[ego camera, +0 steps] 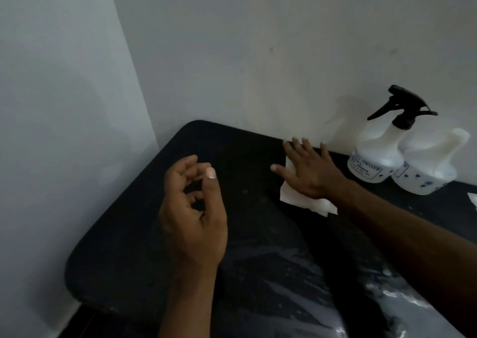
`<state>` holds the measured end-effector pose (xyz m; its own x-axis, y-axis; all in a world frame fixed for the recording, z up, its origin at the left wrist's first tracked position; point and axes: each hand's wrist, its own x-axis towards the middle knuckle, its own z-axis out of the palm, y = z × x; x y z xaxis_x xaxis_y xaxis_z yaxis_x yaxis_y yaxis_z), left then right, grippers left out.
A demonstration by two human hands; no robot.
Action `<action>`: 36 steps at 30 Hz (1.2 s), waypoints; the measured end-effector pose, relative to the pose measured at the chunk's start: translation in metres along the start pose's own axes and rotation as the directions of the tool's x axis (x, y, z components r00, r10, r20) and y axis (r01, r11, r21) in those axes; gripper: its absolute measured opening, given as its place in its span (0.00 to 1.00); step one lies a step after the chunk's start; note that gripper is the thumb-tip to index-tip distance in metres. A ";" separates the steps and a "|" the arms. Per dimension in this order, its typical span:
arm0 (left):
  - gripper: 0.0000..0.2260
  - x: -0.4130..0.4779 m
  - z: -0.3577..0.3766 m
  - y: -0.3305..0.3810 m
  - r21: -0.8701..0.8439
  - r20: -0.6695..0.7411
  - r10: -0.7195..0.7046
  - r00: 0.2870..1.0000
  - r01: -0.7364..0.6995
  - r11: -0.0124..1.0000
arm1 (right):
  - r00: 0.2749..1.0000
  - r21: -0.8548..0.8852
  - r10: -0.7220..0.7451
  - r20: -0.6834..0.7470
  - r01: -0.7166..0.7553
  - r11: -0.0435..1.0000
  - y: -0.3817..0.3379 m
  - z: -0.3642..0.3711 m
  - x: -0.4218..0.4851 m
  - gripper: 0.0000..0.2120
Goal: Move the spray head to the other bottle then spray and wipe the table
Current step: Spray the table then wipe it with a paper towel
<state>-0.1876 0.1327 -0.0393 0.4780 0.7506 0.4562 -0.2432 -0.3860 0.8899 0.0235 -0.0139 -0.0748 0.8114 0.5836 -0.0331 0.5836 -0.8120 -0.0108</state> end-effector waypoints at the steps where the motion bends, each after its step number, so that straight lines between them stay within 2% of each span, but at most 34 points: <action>1: 0.12 0.002 -0.003 -0.002 0.009 -0.005 -0.002 1.000 0.002 1.000 | 0.997 0.061 -0.005 -0.071 0.009 0.998 -0.003 0.000 -0.001 0.45; 2: 0.11 0.004 -0.005 -0.004 0.015 -0.010 -0.004 1.000 0.004 1.000 | 0.994 0.136 -0.005 -0.106 0.019 0.990 -0.006 0.001 -0.005 0.45; 4: 0.11 0.005 -0.006 -0.003 0.020 -0.010 0.001 1.000 0.000 1.000 | 0.999 0.228 -0.006 -0.052 0.017 0.973 -0.009 0.012 -0.018 0.45; 9: 0.11 0.001 -0.003 0.003 0.001 -0.009 -0.003 1.000 0.003 1.000 | 0.995 0.141 0.086 0.052 -0.093 0.986 0.004 0.036 -0.002 0.39; 12: 0.10 0.002 0.000 0.005 -0.039 -0.050 -0.032 0.998 0.031 0.999 | 0.991 0.139 0.107 0.077 -0.117 0.983 -0.005 0.034 0.026 0.39; 16: 0.10 0.005 0.004 0.004 -0.121 -0.111 -0.105 0.988 0.092 0.988 | 0.993 0.183 -0.086 0.081 0.070 0.981 -0.049 0.033 0.031 0.39; 19: 0.12 0.006 0.008 0.002 -0.137 -0.112 -0.125 0.986 0.110 0.985 | 0.963 0.243 -0.264 0.055 0.244 0.939 -0.089 0.027 0.012 0.37; 21: 0.13 0.005 0.009 0.002 -0.121 -0.117 -0.124 0.985 0.110 0.986 | 0.917 0.264 -0.396 0.042 0.372 0.890 -0.113 0.021 -0.007 0.36; 23: 0.13 0.004 0.010 0.001 -0.113 -0.122 -0.126 0.984 0.112 0.987 | 0.833 0.305 -0.552 0.036 0.517 0.800 -0.129 0.018 -0.027 0.34; 25: 0.14 0.002 0.011 0.003 -0.124 -0.132 -0.138 0.982 0.121 0.985 | 0.767 0.343 -0.641 0.031 0.594 0.728 -0.131 0.018 -0.040 0.32; 27: 0.15 0.000 0.012 0.004 -0.141 -0.137 -0.143 0.980 0.124 0.982 | 0.812 0.352 -0.583 0.042 0.534 0.769 -0.119 0.014 -0.039 0.31; 29: 0.14 0.000 0.013 0.005 -0.146 -0.122 -0.144 0.982 0.126 0.981 | 0.867 0.273 -0.495 0.058 0.463 0.843 -0.098 0.012 -0.029 0.29; 33: 0.11 0.002 0.011 0.004 -0.154 -0.105 -0.149 0.983 0.132 0.979 | 0.928 0.200 -0.360 0.094 0.337 0.920 -0.048 0.017 -0.003 0.27; 36: 0.10 0.006 0.004 0.001 -0.141 -0.135 -0.144 0.980 0.125 0.982 | 0.979 0.183 -0.169 0.115 0.147 0.972 0.010 0.020 0.005 0.26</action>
<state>-0.1818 0.1341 -0.0355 0.3898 0.8638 0.3192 -0.2982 -0.2096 0.9312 0.0327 -0.0190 -0.0950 0.6915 0.7075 -0.1456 0.6803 -0.7057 -0.1979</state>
